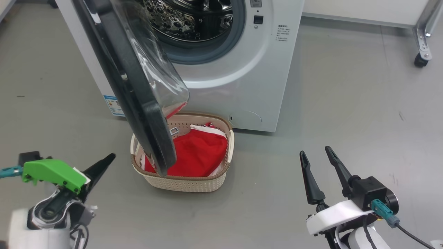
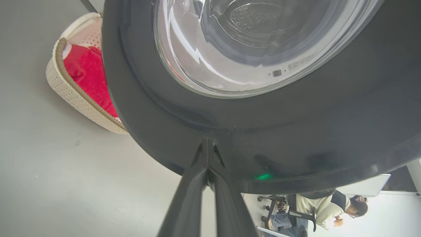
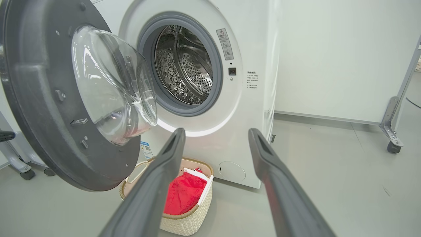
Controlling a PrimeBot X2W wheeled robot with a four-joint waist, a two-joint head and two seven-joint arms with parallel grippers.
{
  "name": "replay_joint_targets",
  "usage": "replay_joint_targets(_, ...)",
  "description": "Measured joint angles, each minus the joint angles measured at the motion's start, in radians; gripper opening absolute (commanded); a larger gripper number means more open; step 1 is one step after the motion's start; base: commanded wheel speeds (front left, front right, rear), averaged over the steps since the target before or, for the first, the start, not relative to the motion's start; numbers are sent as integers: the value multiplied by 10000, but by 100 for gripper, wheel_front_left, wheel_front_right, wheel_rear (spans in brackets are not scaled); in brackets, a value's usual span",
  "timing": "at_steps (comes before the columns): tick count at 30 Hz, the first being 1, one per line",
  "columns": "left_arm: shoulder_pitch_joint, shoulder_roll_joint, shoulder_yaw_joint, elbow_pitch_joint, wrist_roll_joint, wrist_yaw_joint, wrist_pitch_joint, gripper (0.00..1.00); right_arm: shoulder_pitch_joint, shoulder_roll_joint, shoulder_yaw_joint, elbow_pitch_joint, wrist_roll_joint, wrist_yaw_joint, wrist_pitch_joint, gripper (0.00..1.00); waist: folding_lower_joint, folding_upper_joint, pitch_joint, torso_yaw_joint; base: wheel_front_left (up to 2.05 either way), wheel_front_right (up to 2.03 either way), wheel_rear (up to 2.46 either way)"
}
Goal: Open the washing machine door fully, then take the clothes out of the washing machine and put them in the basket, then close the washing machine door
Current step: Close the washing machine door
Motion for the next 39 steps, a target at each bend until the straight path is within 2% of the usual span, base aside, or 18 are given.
replay_joint_targets(5, 614, 537, -485, -918, 1350, -4, -1214, 0, 58, -8, -125, -125, 17, -71, 0, 100, 0, 0, -85, 191, 0, 0, 0)
replay_joint_targets(12, 1406, 1400, -1956, -3014, 3463, -4, -3164, 0, 70, -12, -117, -199, 17, -67, 0, 100, 0, 0, -123, 342, 0, 0, 0)
replay_joint_targets(18, 2304, 1703, -2940, -3862, 4702, -6, -4903, 0, 119, -12, -127, -242, 17, -61, 0, 100, 0, 0, -127, 392, 0, 0, 0)
replay_joint_targets(20, 2429, 1785, -3041, -3940, 4941, -6, -5175, 0, 131, -12, -128, -245, 17, -59, -2, 100, 0, 0, -129, 398, 0, 0, 0)
replay_joint_targets(21, 2647, 1806, -3085, -4033, 5122, -6, -5768, 0, 154, -12, -132, -261, 17, -59, 0, 100, 0, 0, -138, 408, 0, 0, 0)
replay_joint_targets(23, 2741, 1787, -3103, -4061, 5177, -6, -6038, 0, 159, -12, -136, -267, 17, -59, 0, 100, 0, 0, -144, 413, 0, 0, 0)
replay_joint_targets(25, 3009, 1758, -3216, -4161, 5478, -6, -6817, 0, 174, -10, -142, -284, 17, -58, -2, 100, 0, 0, -163, 416, 0, 0, 0)
replay_joint_targets(32, 3382, 1753, -3557, -4368, 6121, -8, -8103, 0, 218, -8, -153, -301, 17, -56, 0, 100, 0, 0, -172, 408, 0, 0, 0)
replay_joint_targets(34, 3476, 1802, -3586, -4341, 6358, -8, -8473, 60, 219, -8, -153, -305, 17, -56, 0, 100, 0, 0, -165, 401, 0, 0, 0)
replay_joint_targets(35, 3525, 1871, -3613, -4326, 6564, -8, -8640, 100, 220, -8, -153, -305, 17, -54, 0, 100, 0, 0, -163, 396, 0, 0, 0)
replay_joint_targets(39, 3823, 1931, -3870, -4040, 6706, -8, -8901, 100, 225, -6, -150, -305, 17, 19, 0, 100, 0, 0, -162, 368, 0, 0, 0)
